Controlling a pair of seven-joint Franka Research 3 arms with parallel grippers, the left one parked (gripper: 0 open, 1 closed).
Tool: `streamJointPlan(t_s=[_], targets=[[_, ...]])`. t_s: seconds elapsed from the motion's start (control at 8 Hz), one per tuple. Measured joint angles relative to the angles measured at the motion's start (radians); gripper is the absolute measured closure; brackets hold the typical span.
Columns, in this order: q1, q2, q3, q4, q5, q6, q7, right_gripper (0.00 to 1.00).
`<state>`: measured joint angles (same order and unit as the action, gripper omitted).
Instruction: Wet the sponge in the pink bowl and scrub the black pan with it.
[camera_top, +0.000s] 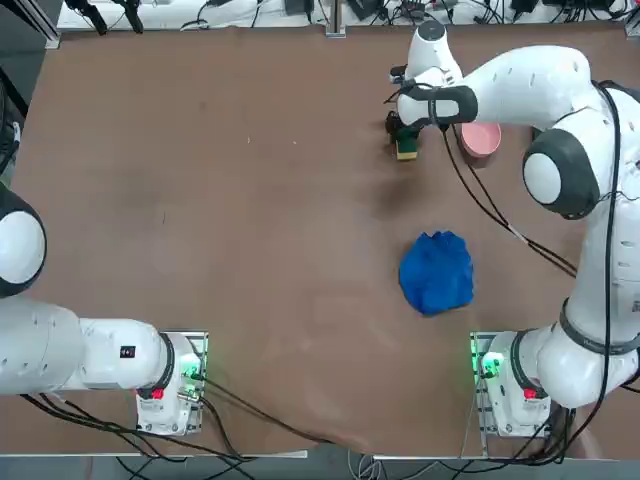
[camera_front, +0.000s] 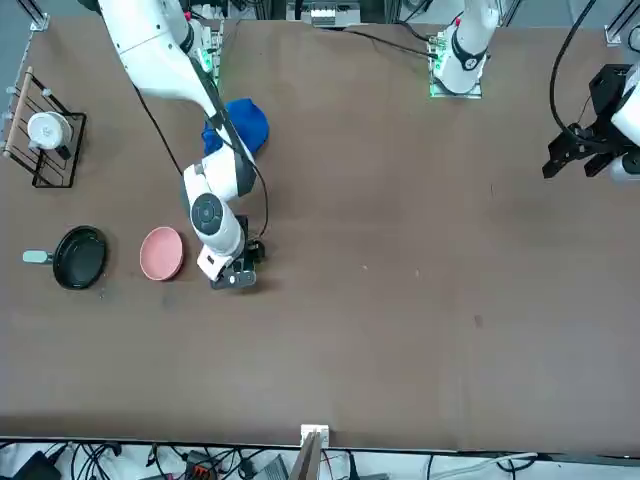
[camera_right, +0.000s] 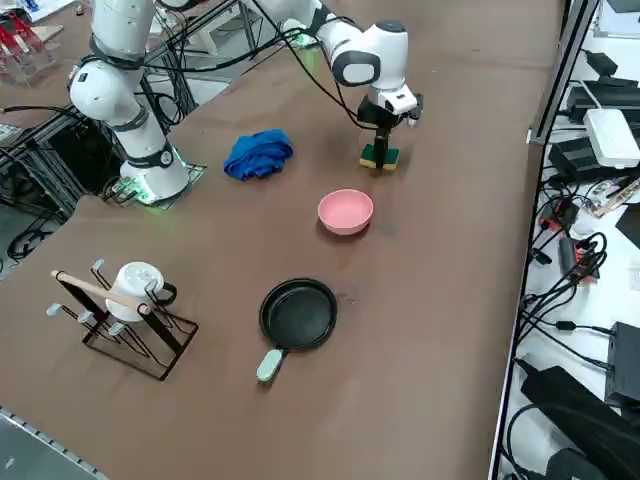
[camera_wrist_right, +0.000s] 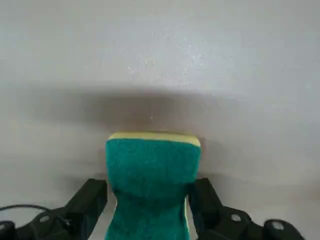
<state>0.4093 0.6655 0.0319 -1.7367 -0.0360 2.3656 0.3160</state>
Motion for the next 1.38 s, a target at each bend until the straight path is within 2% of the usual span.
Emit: streamJointPlan(t_s=[0.38, 0.5, 0.62, 0.75, 1.12, 1.38], targets=[[-0.001, -0.004, -0.004, 0.005, 0.0, -0.009, 0.003, 0.64], [-0.003, -0.016, -0.011, 0.014, 0.0, -0.043, 0.007, 0.81], [-0.011, -0.041, -0.022, 0.024, 0.0, -0.081, 0.011, 0.86], [-0.035, -0.078, -0.029, 0.03, 0.0, -0.119, 0.012, 0.86], [-0.169, -0.197, -0.034, 0.035, -0.002, -0.234, 0.01, 0.86], [-0.253, -0.221, -0.035, 0.034, -0.009, -0.248, 0.005, 0.86]])
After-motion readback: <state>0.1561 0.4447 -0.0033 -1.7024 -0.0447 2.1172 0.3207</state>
